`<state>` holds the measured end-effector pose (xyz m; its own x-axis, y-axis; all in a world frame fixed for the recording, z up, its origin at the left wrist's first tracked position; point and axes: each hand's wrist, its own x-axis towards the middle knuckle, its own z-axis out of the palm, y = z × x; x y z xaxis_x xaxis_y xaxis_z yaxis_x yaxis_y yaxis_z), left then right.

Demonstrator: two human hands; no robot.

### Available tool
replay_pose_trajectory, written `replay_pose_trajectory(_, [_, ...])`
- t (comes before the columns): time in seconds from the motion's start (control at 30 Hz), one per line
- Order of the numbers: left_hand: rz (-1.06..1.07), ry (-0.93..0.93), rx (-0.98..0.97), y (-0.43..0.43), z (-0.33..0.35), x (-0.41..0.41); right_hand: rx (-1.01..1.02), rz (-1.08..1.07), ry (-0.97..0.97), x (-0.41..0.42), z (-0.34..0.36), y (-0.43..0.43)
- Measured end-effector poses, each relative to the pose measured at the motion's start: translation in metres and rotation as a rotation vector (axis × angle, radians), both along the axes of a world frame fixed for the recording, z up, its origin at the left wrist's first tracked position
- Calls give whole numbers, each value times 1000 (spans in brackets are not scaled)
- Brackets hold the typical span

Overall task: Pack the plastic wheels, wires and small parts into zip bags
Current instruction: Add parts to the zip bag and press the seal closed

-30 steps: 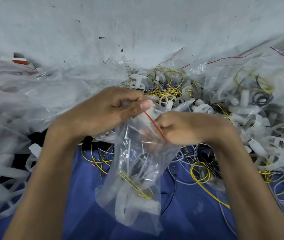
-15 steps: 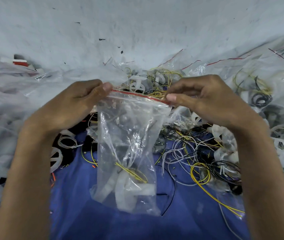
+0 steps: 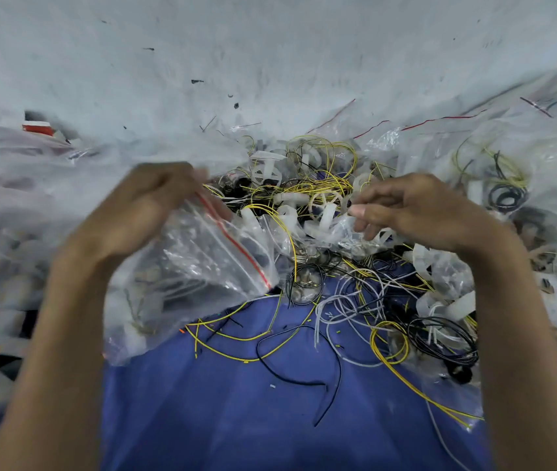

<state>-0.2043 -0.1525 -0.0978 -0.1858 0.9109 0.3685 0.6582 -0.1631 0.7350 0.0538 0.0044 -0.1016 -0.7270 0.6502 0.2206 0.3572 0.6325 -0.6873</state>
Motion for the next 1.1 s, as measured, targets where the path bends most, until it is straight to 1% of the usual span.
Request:
replay_pose_trajectory(0.03, [-18,10,-3,2,0,4,3,-4,-30,-2,-4,3])
replay_pose_trajectory(0.1, [-84,63,-75,5,-1,15,17,-4,-115,-8,-15,9])
replay_pose_trajectory(0.17, [-121,37,-188,7,-4,24,48,-7,-247,-18,-28,15])
replay_pose_trajectory(0.23, [-149,45,-255,6,-5,22,57,12,-365,-35,-48,17])
replay_pose_trajectory(0.33, [-113,68,-303,1,-4,18,12,46,-463,-58,-86,13])
replay_pose_trajectory(0.4, [-89,80,-309,1,-5,13,63,8,-526,-65,-104,13])
replay_pose_trajectory(0.5, [-27,103,-301,0,-3,8,159,-7,-503,-66,-109,20])
replay_pose_trajectory(0.57, [-9,118,-285,0,-2,6,138,-43,-446,-63,-105,25])
replay_pose_trajectory(0.6, [-14,110,-286,0,-2,6,125,-70,-432,-60,-103,27])
replay_pose_trajectory(0.67, [-22,93,-295,0,-4,7,168,-142,-436,-55,-96,31])
replay_pose_trajectory(0.73, [-21,126,-287,0,-3,9,211,-250,-428,-46,-88,34])
replay_pose_trajectory(0.77, [-20,130,-266,0,-3,8,225,-308,-441,-41,-84,36])
replay_pose_trajectory(0.8, [-15,143,-243,0,-2,9,237,-349,-493,-37,-80,37])
replay_pose_trajectory(0.83, [-15,145,-225,0,-2,9,239,-364,-592,-33,-76,37])
replay_pose_trajectory(0.9, [-28,133,-198,-1,2,10,214,-340,-796,-30,-70,32])
replay_pose_trajectory(0.93, [-39,132,-210,-2,4,14,213,-303,-831,-32,-68,28])
replay_pose_trajectory(1.0, [-72,82,-235,-4,5,17,224,-155,-740,-42,-64,20])
replay_pose_trajectory(1.07, [-111,-38,-243,-7,6,15,133,9,-625,-52,-66,12])
replay_pose_trajectory(1.1, [-113,-64,-254,-9,6,13,77,61,-611,-57,-70,7])
